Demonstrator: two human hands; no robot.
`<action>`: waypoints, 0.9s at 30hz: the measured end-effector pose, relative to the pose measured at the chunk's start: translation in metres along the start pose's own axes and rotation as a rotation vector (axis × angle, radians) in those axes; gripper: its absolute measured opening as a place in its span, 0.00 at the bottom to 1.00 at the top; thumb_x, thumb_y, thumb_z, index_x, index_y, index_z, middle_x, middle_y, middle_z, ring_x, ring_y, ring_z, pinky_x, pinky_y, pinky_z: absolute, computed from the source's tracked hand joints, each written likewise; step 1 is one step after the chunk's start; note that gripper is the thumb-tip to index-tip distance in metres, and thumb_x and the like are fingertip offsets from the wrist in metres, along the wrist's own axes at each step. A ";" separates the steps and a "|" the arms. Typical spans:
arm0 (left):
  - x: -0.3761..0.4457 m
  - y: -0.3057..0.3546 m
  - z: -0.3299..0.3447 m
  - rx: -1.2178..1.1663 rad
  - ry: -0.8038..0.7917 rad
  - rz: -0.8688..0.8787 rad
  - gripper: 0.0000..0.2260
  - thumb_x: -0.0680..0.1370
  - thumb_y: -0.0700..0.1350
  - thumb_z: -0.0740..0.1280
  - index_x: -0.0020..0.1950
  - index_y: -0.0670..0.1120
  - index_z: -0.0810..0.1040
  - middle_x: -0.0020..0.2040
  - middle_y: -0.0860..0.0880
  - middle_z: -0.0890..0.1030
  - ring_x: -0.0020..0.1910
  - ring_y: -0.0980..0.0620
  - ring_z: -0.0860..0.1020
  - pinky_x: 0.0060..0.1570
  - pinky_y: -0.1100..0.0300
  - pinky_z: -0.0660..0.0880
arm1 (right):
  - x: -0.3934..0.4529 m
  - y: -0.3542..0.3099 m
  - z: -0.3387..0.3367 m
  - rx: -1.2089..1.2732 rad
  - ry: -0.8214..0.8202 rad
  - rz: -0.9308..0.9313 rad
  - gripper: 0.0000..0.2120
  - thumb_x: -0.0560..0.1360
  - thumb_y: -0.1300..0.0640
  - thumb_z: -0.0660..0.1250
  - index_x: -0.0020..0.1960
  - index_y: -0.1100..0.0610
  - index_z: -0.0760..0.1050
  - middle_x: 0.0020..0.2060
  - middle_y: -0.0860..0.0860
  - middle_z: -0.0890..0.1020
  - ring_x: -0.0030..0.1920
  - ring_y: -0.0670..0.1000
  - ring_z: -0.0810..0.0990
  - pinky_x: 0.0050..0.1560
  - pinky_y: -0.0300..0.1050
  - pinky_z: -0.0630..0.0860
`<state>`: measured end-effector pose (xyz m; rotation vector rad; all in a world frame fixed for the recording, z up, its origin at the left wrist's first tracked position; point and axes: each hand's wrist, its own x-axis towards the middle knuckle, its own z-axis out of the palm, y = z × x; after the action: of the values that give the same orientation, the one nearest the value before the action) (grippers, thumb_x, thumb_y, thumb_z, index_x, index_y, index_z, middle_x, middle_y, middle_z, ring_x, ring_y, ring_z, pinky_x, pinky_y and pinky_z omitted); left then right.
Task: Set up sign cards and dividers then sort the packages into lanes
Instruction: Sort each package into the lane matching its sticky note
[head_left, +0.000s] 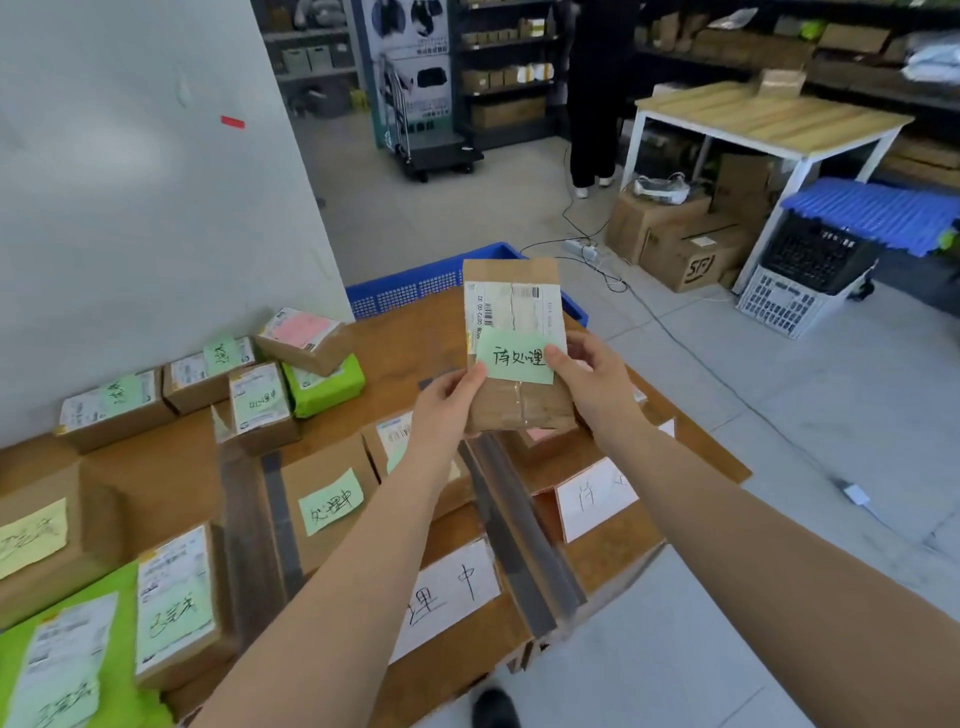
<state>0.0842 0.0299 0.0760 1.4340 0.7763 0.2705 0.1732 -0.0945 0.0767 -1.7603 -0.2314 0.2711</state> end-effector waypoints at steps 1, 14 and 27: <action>0.009 0.002 0.003 0.010 -0.009 -0.007 0.18 0.76 0.55 0.65 0.62 0.47 0.74 0.57 0.48 0.79 0.56 0.48 0.77 0.52 0.52 0.79 | 0.011 0.000 0.001 -0.010 0.005 0.005 0.17 0.76 0.49 0.66 0.62 0.51 0.72 0.55 0.47 0.79 0.51 0.46 0.80 0.45 0.40 0.80; 0.126 0.008 0.052 0.121 0.053 0.001 0.15 0.79 0.53 0.60 0.61 0.47 0.76 0.57 0.49 0.80 0.55 0.49 0.79 0.57 0.53 0.77 | 0.151 0.019 0.009 -0.076 -0.126 0.076 0.16 0.77 0.55 0.63 0.64 0.53 0.73 0.54 0.48 0.81 0.49 0.46 0.80 0.52 0.45 0.79; 0.216 -0.010 0.086 0.246 0.285 -0.123 0.12 0.81 0.48 0.58 0.58 0.46 0.77 0.56 0.47 0.80 0.49 0.50 0.76 0.54 0.53 0.77 | 0.259 0.075 0.042 -0.227 -0.451 0.099 0.16 0.79 0.55 0.60 0.65 0.55 0.72 0.61 0.52 0.78 0.54 0.49 0.76 0.52 0.42 0.74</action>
<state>0.2928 0.0916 -0.0064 1.5905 1.1583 0.2958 0.4079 0.0075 -0.0189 -1.9203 -0.5158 0.7398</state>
